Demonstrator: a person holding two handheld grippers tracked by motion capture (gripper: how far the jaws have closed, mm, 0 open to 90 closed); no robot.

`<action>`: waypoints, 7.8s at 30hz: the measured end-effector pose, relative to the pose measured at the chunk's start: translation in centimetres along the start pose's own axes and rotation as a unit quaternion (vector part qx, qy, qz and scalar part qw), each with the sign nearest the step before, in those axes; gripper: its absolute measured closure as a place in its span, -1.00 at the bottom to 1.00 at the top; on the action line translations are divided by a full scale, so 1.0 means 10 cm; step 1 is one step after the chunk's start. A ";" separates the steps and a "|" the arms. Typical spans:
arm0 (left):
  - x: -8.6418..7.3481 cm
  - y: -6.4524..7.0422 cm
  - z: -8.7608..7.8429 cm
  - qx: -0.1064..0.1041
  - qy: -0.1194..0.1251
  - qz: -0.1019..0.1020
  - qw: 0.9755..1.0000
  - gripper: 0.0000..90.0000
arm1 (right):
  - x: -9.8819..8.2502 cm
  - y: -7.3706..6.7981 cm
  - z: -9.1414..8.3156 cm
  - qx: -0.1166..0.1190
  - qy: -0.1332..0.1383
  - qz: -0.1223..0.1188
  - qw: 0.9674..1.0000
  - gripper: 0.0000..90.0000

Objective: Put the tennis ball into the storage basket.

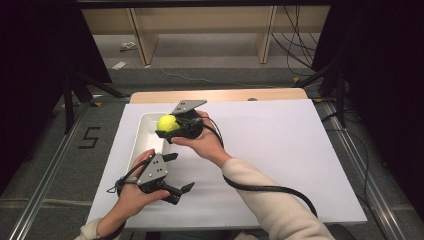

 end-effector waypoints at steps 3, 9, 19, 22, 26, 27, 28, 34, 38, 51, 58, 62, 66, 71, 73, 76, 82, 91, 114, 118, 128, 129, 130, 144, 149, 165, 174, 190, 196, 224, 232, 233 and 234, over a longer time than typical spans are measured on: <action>0.00 0.00 0.00 0.000 0.000 0.000 1.000 -1.00 | 0.00 0.00 0.02 0.001 0.000 0.000 1.000 -0.41; 0.00 0.00 0.00 0.000 0.000 0.001 1.000 -1.00 | 0.02 0.00 0.05 0.002 -0.001 -0.001 1.000 -0.41; 0.00 0.00 0.00 0.000 0.000 0.001 1.000 -1.00 | 0.05 0.00 0.09 0.005 -0.003 -0.002 1.000 -0.41; 0.00 0.00 0.00 0.000 0.000 0.001 1.000 -1.00 | 0.06 0.00 0.11 0.007 -0.004 -0.001 1.000 -0.41; 0.00 0.01 0.00 -0.001 0.000 0.002 1.000 -1.00 | 0.07 -0.01 0.12 0.007 -0.005 -0.003 1.000 -0.41; 0.00 0.01 0.00 -0.001 0.000 0.002 1.000 -1.00 | 0.08 -0.01 0.13 0.007 -0.004 -0.004 1.000 -0.41; 0.00 0.01 0.00 -0.001 0.000 0.002 1.000 -1.00 | 0.08 -0.01 0.13 0.009 -0.006 -0.003 1.000 -0.41; 0.00 0.01 0.00 -0.002 0.000 0.002 1.000 -1.00 | 0.09 -0.01 0.16 0.008 -0.007 -0.006 1.000 -0.41; 0.00 0.01 0.00 -0.002 0.000 0.002 1.000 -1.00 | 0.09 -0.02 0.17 0.012 -0.011 -0.006 1.000 -0.41; 0.00 0.02 0.01 -0.004 -0.001 0.002 1.000 -1.00 | 0.12 -0.03 0.23 0.014 -0.013 -0.009 1.000 -0.41; 0.00 0.02 0.00 -0.004 -0.001 0.003 1.000 -1.00 | 0.13 -0.02 0.27 0.019 -0.018 -0.008 1.000 -0.41; 0.00 0.02 0.00 -0.004 -0.001 0.003 1.000 -1.00 | 0.12 -0.03 0.31 0.022 -0.023 -0.009 0.999 -0.41; 0.00 0.02 0.00 -0.004 -0.002 0.004 1.000 -1.00 | 0.12 -0.03 0.35 0.027 -0.027 -0.010 0.999 -0.41; 0.00 0.02 0.00 -0.005 -0.002 0.005 1.000 -1.00 | 0.11 -0.02 0.41 0.033 -0.035 -0.009 0.999 -0.41; 0.00 0.03 0.00 -0.005 -0.002 0.005 1.000 -1.00 | 0.11 -0.03 0.44 0.035 -0.037 -0.009 0.999 -0.41; 0.00 0.03 0.01 -0.006 -0.002 0.005 1.000 -1.00 | 0.10 -0.03 0.49 0.040 -0.045 -0.013 0.998 -0.41; 0.00 0.04 0.01 -0.008 -0.002 0.006 1.000 -1.00 | 0.10 -0.03 0.58 0.053 -0.063 -0.018 0.996 -0.41; 0.00 0.04 0.00 -0.009 -0.003 0.006 1.000 -1.00 | 0.08 -0.02 0.69 0.053 -0.074 -0.021 0.996 -0.41; -0.01 0.05 0.01 -0.011 -0.006 0.009 1.000 -1.00 | -0.01 -0.03 0.85 0.046 -0.115 -0.031 0.992 -0.43; -0.01 0.05 0.01 -0.011 -0.007 0.010 1.000 -1.00 | -0.01 -0.02 0.85 0.045 -0.112 -0.027 0.992 -0.46; -0.01 0.05 0.01 -0.011 -0.007 0.010 1.000 -1.00 | 0.06 0.05 0.74 0.034 -0.086 -0.016 0.996 -0.65; -0.01 0.05 0.01 -0.011 -0.007 0.010 1.000 -1.00 | 0.07 0.05 0.71 0.033 -0.082 -0.010 0.996 -0.65; -0.01 0.05 0.01 -0.012 -0.007 0.010 1.000 -1.00 | 0.08 0.07 0.67 0.030 -0.079 -0.008 0.996 -0.65; -0.01 0.05 0.01 -0.008 -0.006 0.007 1.000 -1.00 | -0.11 0.37 -0.11 -0.016 -0.041 0.014 0.999 -0.65; 0.00 0.05 0.01 -0.006 -0.004 0.007 1.000 -1.00 | -0.20 0.45 -0.33 -0.030 -0.036 0.021 0.999 -0.65; -0.01 0.04 0.00 -0.005 -0.003 0.005 1.000 -1.00 | -0.43 0.56 -0.76 -0.059 -0.027 0.038 0.997 -0.65; -0.01 0.04 0.00 -0.007 -0.002 0.004 1.000 -1.00 | -0.62 0.62 -1.02 -0.075 -0.025 0.050 0.996 -0.65; -0.01 0.03 0.01 -0.004 -0.006 0.005 1.000 -1.00 | -1.04 0.71 -1.49 -0.104 -0.025 0.078 0.991 -0.65; -0.01 0.03 0.01 -0.005 -0.005 0.003 1.000 -1.00 | -1.20 0.73 -1.66 -0.113 -0.025 0.091 0.989 -0.65; -0.01 0.03 0.01 -0.001 -0.005 0.002 1.000 -1.00 | -1.85 0.57 -2.40 -0.160 0.005 0.136 0.978 -0.65; 0.00 0.03 0.00 -0.002 -0.002 0.001 1.000 -1.00 | -1.93 0.54 -2.42 -0.161 0.014 0.140 0.977 -0.65; 0.00 0.03 0.00 -0.002 -0.002 0.002 1.000 -1.00 | -1.93 0.53 -2.43 -0.162 0.017 0.138 0.977 -0.65; 0.00 0.03 0.00 -0.002 -0.002 0.002 1.000 -1.00 | -1.93 0.53 -2.43 -0.162 0.019 0.137 0.977 -0.65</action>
Point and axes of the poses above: each handheld gripper's, and its own axes: z roughly forward along the jaws, x roughly out of its top, y roughly to its right, the point moved 6 cm from there along z, roughly forward along the jaws, and after that the axes turned 9 degrees about -y, right-handed, at the moved point
